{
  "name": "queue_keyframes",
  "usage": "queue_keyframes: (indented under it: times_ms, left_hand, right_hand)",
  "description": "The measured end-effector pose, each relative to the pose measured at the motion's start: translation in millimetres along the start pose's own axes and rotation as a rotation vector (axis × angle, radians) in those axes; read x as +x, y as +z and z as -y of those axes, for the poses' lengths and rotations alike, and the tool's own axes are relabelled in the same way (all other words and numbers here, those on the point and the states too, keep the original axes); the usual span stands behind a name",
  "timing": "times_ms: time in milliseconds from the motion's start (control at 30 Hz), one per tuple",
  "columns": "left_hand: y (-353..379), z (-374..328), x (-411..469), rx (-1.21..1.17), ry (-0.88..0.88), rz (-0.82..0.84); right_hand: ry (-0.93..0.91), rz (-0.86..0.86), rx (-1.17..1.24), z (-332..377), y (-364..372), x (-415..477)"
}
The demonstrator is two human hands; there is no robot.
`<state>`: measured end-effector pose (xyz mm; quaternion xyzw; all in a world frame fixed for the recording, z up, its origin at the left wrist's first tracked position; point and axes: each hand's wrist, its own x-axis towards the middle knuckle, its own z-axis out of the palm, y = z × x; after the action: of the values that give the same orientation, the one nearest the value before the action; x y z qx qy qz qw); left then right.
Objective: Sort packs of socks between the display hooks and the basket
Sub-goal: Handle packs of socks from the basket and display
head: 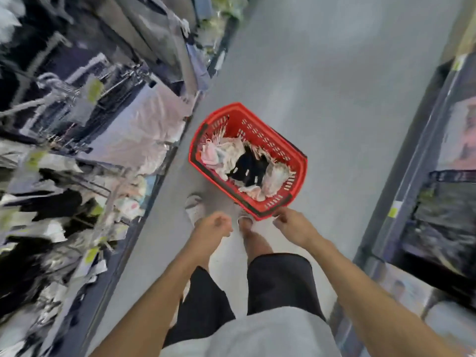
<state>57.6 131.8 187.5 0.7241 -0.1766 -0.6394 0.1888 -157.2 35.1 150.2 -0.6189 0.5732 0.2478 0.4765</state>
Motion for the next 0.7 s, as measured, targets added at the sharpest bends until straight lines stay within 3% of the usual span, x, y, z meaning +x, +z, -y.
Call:
queue_keyframes:
  times_ms: [100, 233, 367, 500, 700]
  left_hand:
    - [4, -18, 65, 0.103, 0.039, 0.038]
    - [-8, -11, 163, 0.28, 0.034, -0.06]
    - [-33, -5, 262, 0.524, 0.102, -0.195]
    - [-55, 0, 344, 0.84, 0.278, -0.181]
    - [-53, 22, 409, 1.013, 0.066, -0.089]
  right_hand:
    - [0.002, 0.027, 0.093, 5, 14, 46]
    - [-0.005, 0.007, 0.231, 20, 41, 118]
    - [-0.042, -0.154, 0.346, 46, 61, 199]
    - [-0.131, -0.327, 0.384, 80, 69, 297]
    - [-0.094, -0.434, 0.387, 121, 74, 430]
